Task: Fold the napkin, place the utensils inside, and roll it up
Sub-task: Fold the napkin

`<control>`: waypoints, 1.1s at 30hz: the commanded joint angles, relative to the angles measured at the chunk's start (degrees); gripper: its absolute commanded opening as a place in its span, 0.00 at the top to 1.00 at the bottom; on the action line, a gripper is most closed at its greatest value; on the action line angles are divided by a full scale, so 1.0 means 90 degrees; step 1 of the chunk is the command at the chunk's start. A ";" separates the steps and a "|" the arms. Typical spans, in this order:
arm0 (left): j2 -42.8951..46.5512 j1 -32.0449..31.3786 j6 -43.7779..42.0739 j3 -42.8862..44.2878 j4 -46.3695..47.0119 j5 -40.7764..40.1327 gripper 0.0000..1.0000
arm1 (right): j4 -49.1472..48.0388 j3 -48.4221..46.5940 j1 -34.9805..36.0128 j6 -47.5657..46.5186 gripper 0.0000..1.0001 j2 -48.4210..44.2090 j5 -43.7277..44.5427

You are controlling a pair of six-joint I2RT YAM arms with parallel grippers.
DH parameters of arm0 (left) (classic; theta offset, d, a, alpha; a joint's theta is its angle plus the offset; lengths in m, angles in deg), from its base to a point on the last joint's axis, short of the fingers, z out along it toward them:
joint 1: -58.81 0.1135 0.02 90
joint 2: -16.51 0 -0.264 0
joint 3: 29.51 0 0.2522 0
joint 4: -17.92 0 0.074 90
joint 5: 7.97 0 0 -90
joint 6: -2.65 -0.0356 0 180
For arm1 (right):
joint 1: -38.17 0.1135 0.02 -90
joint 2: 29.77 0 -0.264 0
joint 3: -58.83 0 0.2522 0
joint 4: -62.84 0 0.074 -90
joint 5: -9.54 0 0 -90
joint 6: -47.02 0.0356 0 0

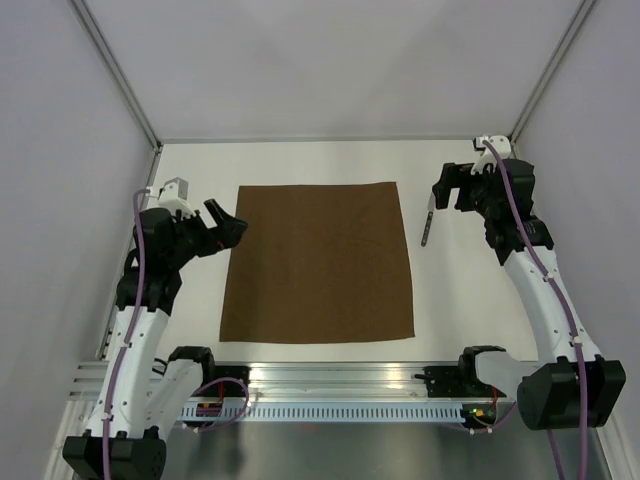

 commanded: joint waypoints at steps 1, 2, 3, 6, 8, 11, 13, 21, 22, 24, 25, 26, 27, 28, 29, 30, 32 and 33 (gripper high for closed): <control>0.0271 0.0017 -0.0152 0.0347 -0.0364 -0.0309 0.00 | 0.0111 -0.0302 -0.0008 -0.0088 0.02 -0.0029 -0.0087; 0.0350 0.0017 -0.0240 0.0357 -0.0393 -0.0357 0.00 | 0.0121 -0.0312 0.0002 -0.0107 0.02 -0.0029 -0.0097; 0.0419 0.0017 -0.0270 0.0376 -0.0422 -0.0406 0.00 | 0.0131 -0.0332 -0.0007 -0.0127 0.02 -0.0010 -0.0135; 0.0536 0.0017 -0.0357 0.0590 -0.0588 -0.0543 0.00 | 0.0150 -0.0429 0.0002 -0.0185 0.02 0.0088 -0.0698; 0.0565 0.0017 -0.0387 0.0737 -0.0598 -0.0514 0.00 | 0.0121 -0.0575 0.0012 -0.0176 0.02 0.0380 -0.1081; 0.0546 0.0017 -0.0406 0.0991 -0.0715 -0.0543 0.00 | 0.0384 -0.1071 0.0275 -0.0078 0.05 0.1131 -0.1463; 0.0527 0.0017 -0.0416 0.1263 -0.0861 -0.0650 0.00 | 0.0395 -0.1239 0.0731 0.0039 0.11 0.1570 -0.1532; 0.0283 0.0017 -0.0485 0.2426 -0.1369 -0.1109 0.00 | -0.0015 -0.1416 0.3857 -0.0039 0.15 0.2469 -0.0312; 0.0253 0.0017 -0.0485 0.2601 -0.1408 -0.1139 0.00 | -0.0151 -0.1454 0.4411 0.0009 0.16 0.2587 -0.0273; 0.0234 0.0017 -0.0475 0.2865 -0.1535 -0.1197 0.00 | -0.0269 -0.1503 0.5251 0.0010 0.19 0.2928 -0.0010; 0.0234 0.0017 -0.0446 0.2944 -0.1565 -0.1227 0.00 | -0.0463 -0.1533 0.5527 -0.0010 0.20 0.3046 0.0078; 0.0234 0.0017 -0.0436 0.3041 -0.1613 -0.1246 0.00 | -0.0533 -0.1562 0.5791 -0.0029 0.20 0.3153 0.0137; 0.0214 0.0017 -0.0417 0.3294 -0.1672 -0.1295 0.00 | -0.0630 -0.1591 0.6277 -0.0049 0.21 0.3425 0.0302; 0.0204 0.0017 -0.0387 0.3451 -0.1730 -0.1315 0.00 | -0.0766 -0.1708 0.6504 -0.0078 0.21 0.3583 0.0400; 0.0195 0.0027 -0.0368 0.3607 -0.1886 -0.1334 0.00 | -0.0787 -0.1815 0.6709 -0.0136 0.23 0.3768 0.0479; 0.0175 0.0017 -0.0358 0.3928 -0.1965 -0.1344 0.00 | -0.0787 -0.1952 0.7050 -0.0166 0.24 0.4166 0.0528; 0.0156 0.0017 -0.0329 0.4223 -0.2130 -0.1354 0.00 | -0.0680 -0.2449 0.7315 -0.0166 0.28 0.4549 0.0538; 0.0146 0.0017 -0.0328 0.4359 -0.2276 -0.1373 0.00 | -0.0660 -0.2586 0.7433 -0.0176 0.29 0.4860 0.0548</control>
